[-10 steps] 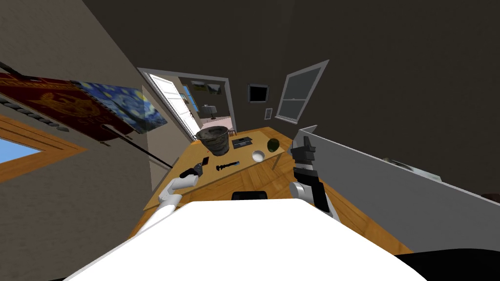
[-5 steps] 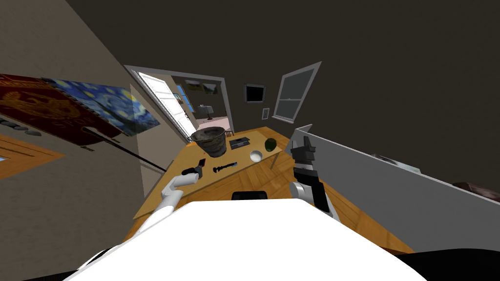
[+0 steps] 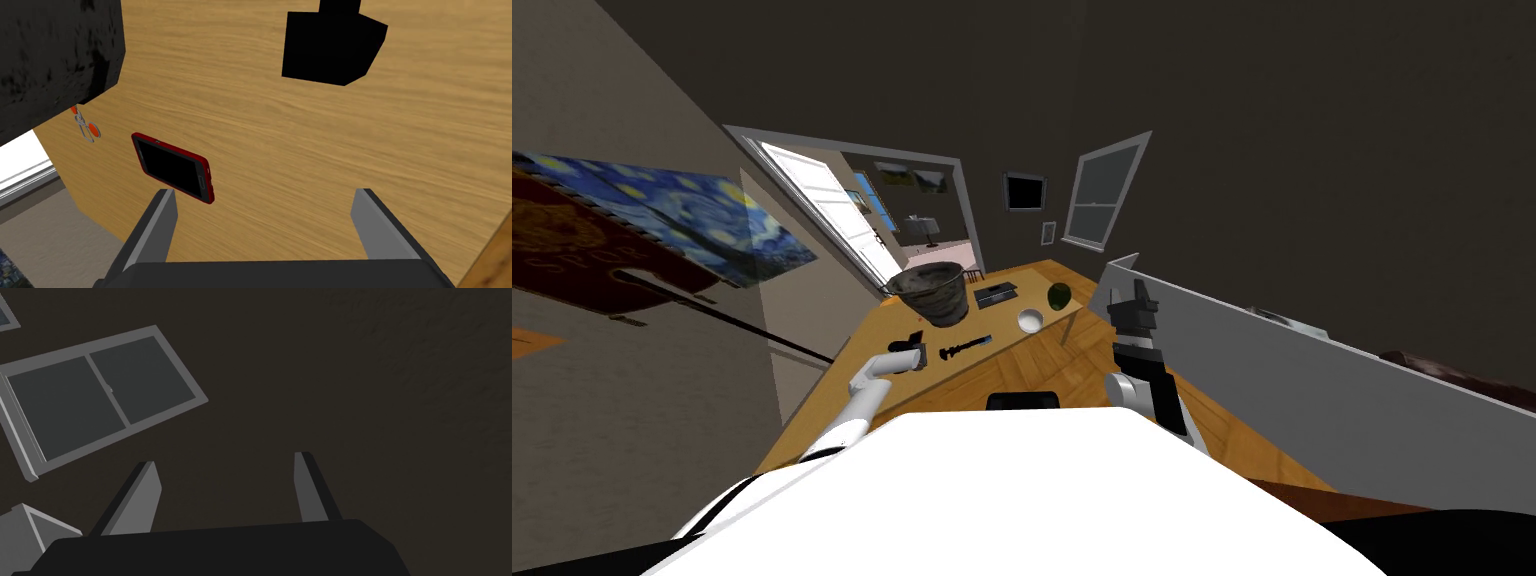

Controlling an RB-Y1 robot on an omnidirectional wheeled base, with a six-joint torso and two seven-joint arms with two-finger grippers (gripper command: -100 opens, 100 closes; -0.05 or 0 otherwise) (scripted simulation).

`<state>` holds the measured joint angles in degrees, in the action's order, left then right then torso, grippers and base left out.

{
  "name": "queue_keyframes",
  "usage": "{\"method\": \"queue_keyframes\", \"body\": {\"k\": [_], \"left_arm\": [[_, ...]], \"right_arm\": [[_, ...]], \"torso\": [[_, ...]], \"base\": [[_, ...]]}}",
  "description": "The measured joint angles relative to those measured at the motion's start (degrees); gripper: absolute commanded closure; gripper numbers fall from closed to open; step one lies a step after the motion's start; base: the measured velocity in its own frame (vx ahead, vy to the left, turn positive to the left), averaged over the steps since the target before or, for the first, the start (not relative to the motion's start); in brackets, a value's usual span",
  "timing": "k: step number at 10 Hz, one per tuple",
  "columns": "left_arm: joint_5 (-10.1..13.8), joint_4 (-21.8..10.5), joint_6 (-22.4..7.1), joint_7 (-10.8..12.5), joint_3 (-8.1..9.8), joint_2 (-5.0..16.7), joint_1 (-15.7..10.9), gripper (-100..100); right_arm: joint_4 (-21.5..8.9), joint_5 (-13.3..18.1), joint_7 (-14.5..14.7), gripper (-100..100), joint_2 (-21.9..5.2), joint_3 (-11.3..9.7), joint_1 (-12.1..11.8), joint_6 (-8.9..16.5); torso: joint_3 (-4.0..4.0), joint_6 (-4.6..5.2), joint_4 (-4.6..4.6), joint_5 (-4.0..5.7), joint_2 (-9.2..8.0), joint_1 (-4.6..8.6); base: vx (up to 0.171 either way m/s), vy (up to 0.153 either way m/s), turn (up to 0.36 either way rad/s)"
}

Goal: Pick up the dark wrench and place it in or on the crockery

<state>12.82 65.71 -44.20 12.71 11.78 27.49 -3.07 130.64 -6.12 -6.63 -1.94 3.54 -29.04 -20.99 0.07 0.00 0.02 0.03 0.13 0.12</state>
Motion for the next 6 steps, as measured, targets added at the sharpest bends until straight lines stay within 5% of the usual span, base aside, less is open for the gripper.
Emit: {"method": "queue_keyframes", "body": {"k": [6], "left_arm": [[1.74, -8.40, -7.10, 1.21, -0.39, 0.95, -4.99, -100]], "right_arm": [[0.00, 0.00, 0.00, 0, 0.00, 0.00, -0.01, 0.00]], "torso": [[-0.02, -0.05, 0.00, 0.00, -0.04, 0.01]], "base": [[0.020, -0.025, -0.090]]}}
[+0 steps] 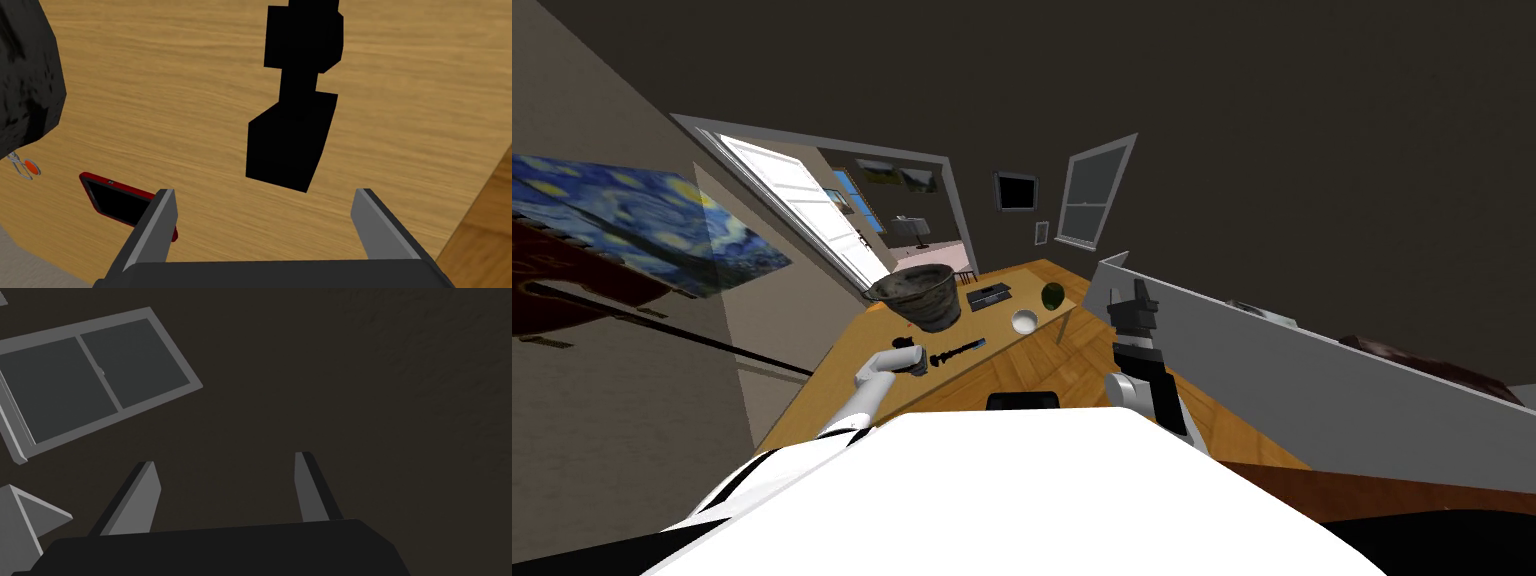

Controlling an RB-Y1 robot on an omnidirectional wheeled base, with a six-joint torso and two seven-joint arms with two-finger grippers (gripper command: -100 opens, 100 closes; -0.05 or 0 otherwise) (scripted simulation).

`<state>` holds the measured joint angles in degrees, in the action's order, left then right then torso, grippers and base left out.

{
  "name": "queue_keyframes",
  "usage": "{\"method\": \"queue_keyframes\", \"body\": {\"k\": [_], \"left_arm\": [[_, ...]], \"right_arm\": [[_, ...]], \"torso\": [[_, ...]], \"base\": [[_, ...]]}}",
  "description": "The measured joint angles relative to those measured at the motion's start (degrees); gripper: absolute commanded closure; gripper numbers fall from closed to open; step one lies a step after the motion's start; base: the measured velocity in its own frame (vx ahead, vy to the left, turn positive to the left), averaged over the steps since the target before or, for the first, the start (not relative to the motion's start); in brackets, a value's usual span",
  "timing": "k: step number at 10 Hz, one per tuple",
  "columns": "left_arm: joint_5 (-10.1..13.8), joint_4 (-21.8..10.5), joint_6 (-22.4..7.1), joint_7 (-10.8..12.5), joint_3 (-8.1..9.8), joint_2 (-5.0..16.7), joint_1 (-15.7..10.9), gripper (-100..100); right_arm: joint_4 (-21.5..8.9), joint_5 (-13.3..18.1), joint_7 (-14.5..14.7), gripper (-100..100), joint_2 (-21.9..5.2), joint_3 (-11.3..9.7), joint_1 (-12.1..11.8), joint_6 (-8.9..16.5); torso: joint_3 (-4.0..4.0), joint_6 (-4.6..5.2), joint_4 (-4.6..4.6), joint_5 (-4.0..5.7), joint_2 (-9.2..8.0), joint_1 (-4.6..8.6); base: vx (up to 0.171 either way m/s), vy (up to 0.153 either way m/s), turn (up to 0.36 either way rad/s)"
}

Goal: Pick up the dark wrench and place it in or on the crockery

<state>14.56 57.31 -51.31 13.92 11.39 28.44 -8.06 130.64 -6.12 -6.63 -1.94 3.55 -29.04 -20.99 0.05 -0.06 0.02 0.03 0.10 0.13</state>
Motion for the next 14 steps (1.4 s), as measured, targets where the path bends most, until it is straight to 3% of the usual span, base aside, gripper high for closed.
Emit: {"method": "queue_keyframes", "body": {"k": [9, 13, 14], "left_arm": [[2.87, -14.14, -9.93, 1.65, -1.38, 0.75, -8.89, -100], [4.19, -21.91, -13.25, 1.92, -2.28, 0.80, -13.13, -100], [4.35, -22.45, -14.24, 2.12, -2.47, 0.76, -13.62, -100]], "right_arm": [[0.00, 0.00, 0.00, 0, 0.00, 0.00, 0.00, 0.00], [0.00, 0.00, 0.00, 0, 0.00, 0.00, -0.01, 0.00], [0.00, 0.00, 0.00, 0, 0.00, 0.01, -0.01, 0.00]], "torso": [[0.04, -0.02, 0.02, 0.01, 0.06, 0.01], [0.08, -0.02, 0.03, 0.00, 0.15, -0.04], [0.08, -0.02, 0.03, -0.01, 0.14, -0.08]], "base": [[0.033, -0.029, -0.088], [0.060, -0.014, -0.087], [0.028, 0.002, -0.007]]}}
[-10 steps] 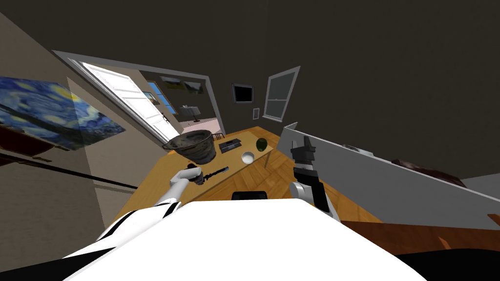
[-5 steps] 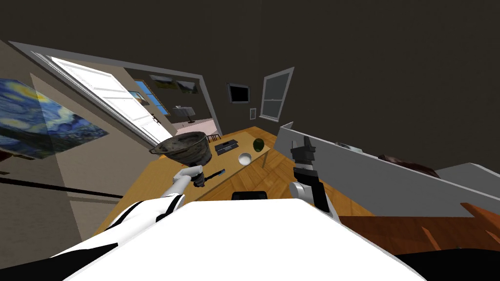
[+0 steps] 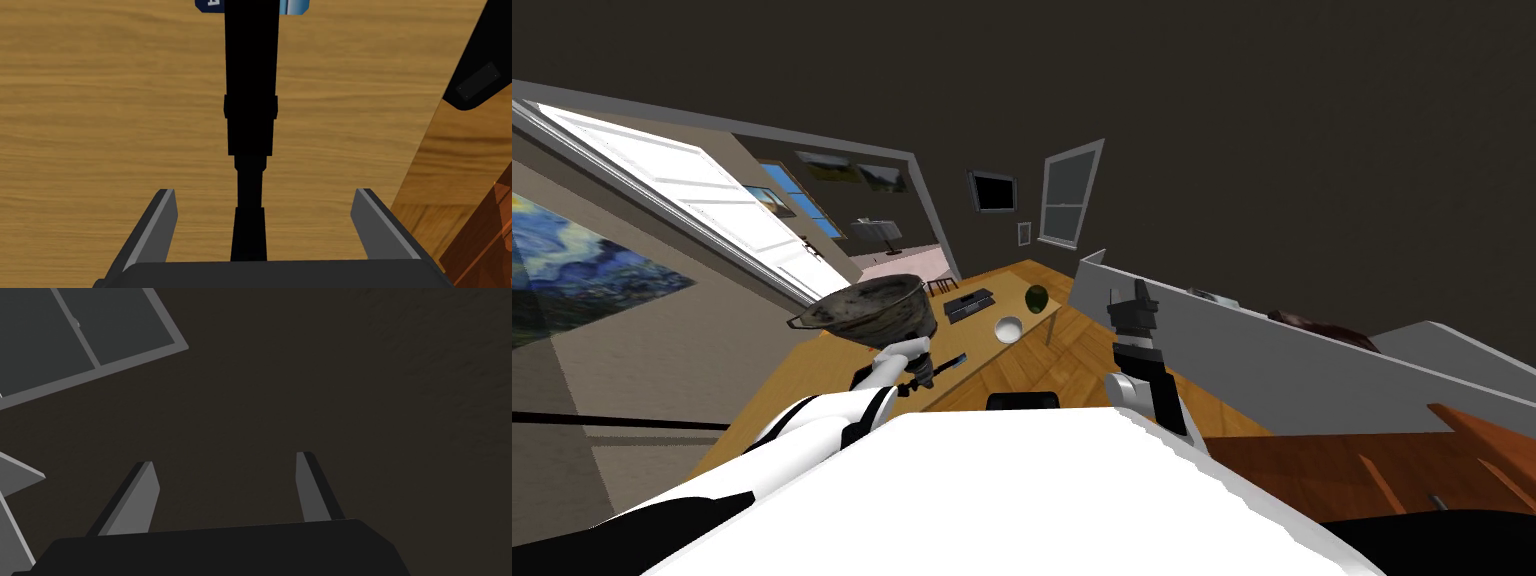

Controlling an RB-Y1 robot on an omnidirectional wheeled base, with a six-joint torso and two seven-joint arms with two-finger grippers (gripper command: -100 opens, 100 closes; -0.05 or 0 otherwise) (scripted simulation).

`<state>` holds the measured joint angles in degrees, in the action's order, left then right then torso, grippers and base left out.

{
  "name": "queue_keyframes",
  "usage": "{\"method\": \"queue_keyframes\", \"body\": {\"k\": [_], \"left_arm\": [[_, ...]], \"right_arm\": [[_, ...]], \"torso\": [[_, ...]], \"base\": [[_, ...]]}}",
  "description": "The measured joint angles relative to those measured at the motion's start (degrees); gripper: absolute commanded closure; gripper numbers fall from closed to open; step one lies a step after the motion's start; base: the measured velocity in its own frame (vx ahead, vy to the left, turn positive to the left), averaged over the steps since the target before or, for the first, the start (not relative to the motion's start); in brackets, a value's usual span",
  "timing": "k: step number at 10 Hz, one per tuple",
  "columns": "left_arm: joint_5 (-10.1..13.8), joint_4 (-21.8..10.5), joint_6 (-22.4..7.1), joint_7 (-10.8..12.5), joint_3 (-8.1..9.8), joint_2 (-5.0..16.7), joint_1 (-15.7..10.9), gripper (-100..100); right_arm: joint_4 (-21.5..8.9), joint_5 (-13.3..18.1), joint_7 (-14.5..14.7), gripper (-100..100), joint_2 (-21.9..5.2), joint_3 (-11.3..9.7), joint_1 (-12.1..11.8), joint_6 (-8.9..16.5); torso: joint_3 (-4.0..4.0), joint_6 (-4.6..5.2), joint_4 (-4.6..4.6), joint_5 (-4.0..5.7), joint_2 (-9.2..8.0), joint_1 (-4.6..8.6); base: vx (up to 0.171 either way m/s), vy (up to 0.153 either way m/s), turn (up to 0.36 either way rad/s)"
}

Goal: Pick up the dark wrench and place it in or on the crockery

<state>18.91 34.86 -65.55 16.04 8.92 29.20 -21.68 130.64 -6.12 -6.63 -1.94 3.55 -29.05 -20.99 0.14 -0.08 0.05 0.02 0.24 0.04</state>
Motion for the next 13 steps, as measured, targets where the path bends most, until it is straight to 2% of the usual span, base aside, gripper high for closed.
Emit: {"method": "queue_keyframes", "body": {"k": [1, 2, 4, 5, 9, 10, 11, 12, 13], "left_arm": [[0.02, -0.02, -0.24, 0.06, -0.02, -0.01, -0.05, 0], [0.01, -0.02, -0.22, 0.06, -0.02, -0.01, -0.05, -100], [-1.12, 0.64, 1.63, 1.16, -0.29, -2.08, 1.81, -100], [-1.20, 0.76, 1.80, 1.37, -0.31, -2.20, 1.93, 100], [-1.20, 0.74, 1.75, 1.34, -0.32, -2.17, 1.92, 100], [-1.20, 0.74, 1.75, 1.35, -0.32, -2.17, 1.92, 0], [-1.20, 0.74, 1.75, 1.35, -0.32, -2.16, 1.92, 100], [-0.66, 0.04, 1.13, 0.82, -0.21, -1.19, 0.89, 100], [-0.59, -0.02, 0.96, 0.66, -0.17, -1.02, 0.71, 0]], "right_arm": [[0.00, 0.00, 0.00, 0, 0.00, 0.00, 0.00, 0.00], [0.00, 0.00, 0.00, 0, 0.00, 0.00, 0.01, 0.00], [0.00, 0.00, 0.00, 0, -0.01, 0.01, 0.00, 0.00], [0.00, 0.00, 0.00, 0, 0.00, 0.00, 0.01, 0.00], [0.00, 0.00, 0.00, 0, 0.00, 0.00, 0.01, 0.00], [0.00, 0.00, 0.00, 0, 0.00, 0.00, 0.01, 0.00], [0.00, 0.00, 0.00, 0, 0.00, 0.00, 0.01, 0.00], [0.00, 0.00, 0.00, 0, 0.01, -0.01, 0.01, 0.00], [0.00, 0.00, 0.00, 0, 0.00, 0.00, 0.01, 0.00]], "torso": [[-0.06, -0.01, -0.02, -0.01, -0.11, -0.02], [-0.11, -0.01, -0.04, -0.01, -0.20, -0.02], [-0.11, -0.03, -0.03, -0.08, -0.20, -0.33], [-0.13, -0.02, -0.05, -0.05, -0.22, -0.21], [-0.14, -0.02, -0.05, -0.05, -0.25, -0.07], [-0.14, -0.01, -0.05, -0.05, -0.25, -0.07], [-0.14, -0.01, -0.05, -0.05, -0.25, -0.07], [-0.17, 0.00, -0.09, 0.01, -0.28, 0.08], [-0.16, -0.01, -0.06, -0.03, -0.29, 0.05]], "base": [[0.006, 0.000, 0.001], [0.020, 0.050, 0.005], [0.015, 0.069, -0.002], [0.002, 0.008, 0.000], [0.001, 0.001, 0.000], [0.000, 0.000, 0.000], [-0.017, -0.049, -0.001], [-0.008, -0.028, 0.002], [0.000, 0.000, 0.000]]}}
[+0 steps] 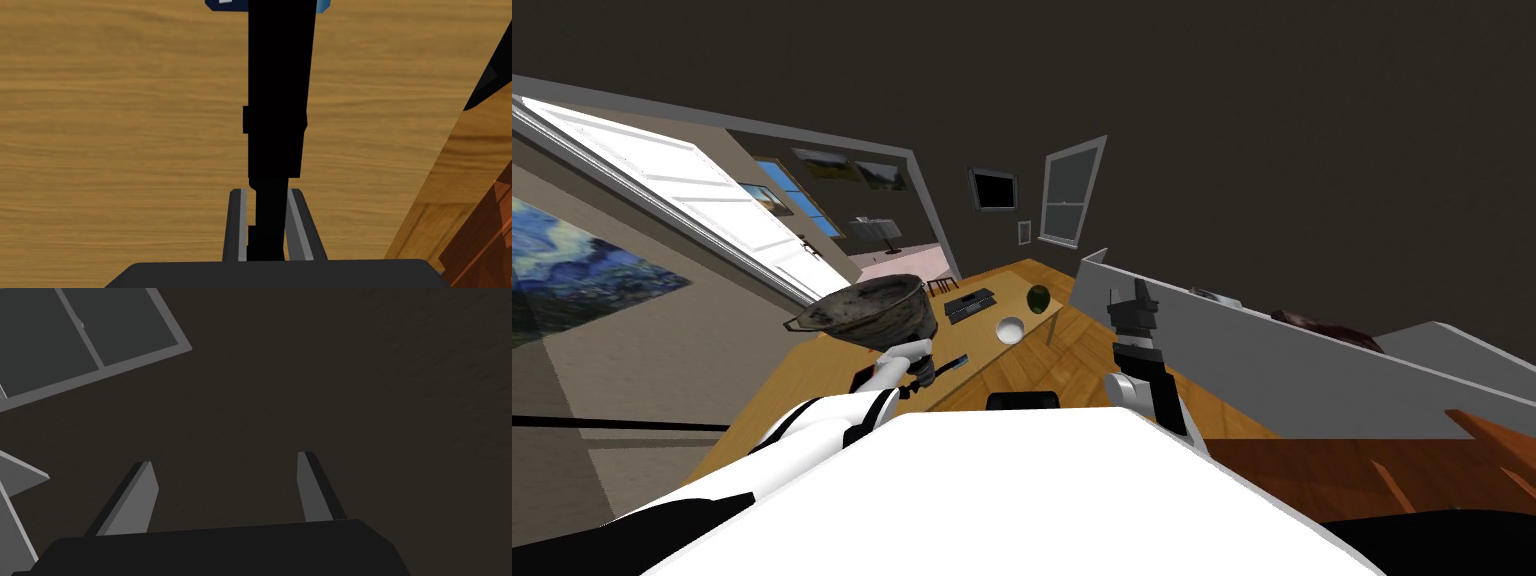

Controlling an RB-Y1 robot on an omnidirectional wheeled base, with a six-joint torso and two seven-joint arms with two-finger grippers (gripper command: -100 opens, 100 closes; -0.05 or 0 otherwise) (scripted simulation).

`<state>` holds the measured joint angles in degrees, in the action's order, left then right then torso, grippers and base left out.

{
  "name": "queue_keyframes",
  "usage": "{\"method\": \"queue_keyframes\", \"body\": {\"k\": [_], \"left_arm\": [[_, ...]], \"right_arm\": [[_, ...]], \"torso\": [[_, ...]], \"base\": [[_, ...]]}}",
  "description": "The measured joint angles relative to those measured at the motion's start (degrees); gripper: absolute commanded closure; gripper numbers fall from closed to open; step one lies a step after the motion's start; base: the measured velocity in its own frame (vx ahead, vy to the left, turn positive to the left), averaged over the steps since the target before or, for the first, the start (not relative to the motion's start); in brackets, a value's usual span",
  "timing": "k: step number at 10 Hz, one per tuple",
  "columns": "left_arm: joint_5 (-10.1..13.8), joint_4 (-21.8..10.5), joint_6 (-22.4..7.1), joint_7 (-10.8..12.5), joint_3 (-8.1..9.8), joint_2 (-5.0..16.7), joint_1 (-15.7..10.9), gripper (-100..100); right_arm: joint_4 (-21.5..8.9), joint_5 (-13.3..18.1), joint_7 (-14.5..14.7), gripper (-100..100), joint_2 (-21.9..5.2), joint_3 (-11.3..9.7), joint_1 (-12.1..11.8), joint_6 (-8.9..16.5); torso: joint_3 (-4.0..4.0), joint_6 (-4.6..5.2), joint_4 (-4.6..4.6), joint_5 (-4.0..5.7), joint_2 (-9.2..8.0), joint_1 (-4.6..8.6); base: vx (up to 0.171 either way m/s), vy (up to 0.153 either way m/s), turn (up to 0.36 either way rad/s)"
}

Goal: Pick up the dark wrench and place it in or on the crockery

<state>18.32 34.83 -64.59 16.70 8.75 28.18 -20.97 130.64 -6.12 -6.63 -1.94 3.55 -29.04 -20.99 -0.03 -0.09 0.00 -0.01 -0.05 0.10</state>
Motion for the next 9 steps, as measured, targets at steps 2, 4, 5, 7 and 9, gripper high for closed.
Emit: {"method": "queue_keyframes", "body": {"k": [2, 4, 5, 7, 9], "left_arm": [[0.02, -0.19, -0.56, 0.39, -0.09, 0.33, -0.88, 100], [0.44, 1.11, -2.55, 1.06, -0.06, 0.82, -1.45, 100], [0.55, 2.10, -3.63, 1.44, -0.08, 0.94, -1.43, 100], [0.86, 3.17, -6.05, 2.50, -0.20, 1.47, -2.42, 100], [1.16, 4.81, -8.38, 3.41, -0.25, 1.96, -3.14, 100]], "right_arm": [[0.00, 0.00, 0.00, 0, 0.01, -0.01, 0.00, 0.00], [0.00, 0.00, 0.00, 0, 0.01, -0.01, 0.00, 0.00], [0.00, 0.00, 0.00, 0, 0.01, -0.01, -0.01, 0.00], [0.00, 0.00, 0.00, 0, 0.01, -0.01, -0.01, 0.00], [0.00, 0.00, 0.00, 0, 0.01, -0.01, -0.01, 0.00]], "torso": [[-0.01, 0.10, -0.03, 0.03, 0.00, 0.33], [0.05, 0.08, -0.02, 0.12, 0.12, 0.52], [0.11, 0.08, 0.00, 0.10, 0.25, 0.40], [0.24, 0.14, 0.02, 0.11, 0.48, 0.48], [0.16, 0.10, 0.02, 0.11, 0.32, 0.47]], "base": [[-0.020, -0.152, -0.054], [0.051, -0.117, -0.023], [0.083, -0.104, -0.049], [0.106, -0.121, -0.054], [0.056, -0.145, -0.048]]}}
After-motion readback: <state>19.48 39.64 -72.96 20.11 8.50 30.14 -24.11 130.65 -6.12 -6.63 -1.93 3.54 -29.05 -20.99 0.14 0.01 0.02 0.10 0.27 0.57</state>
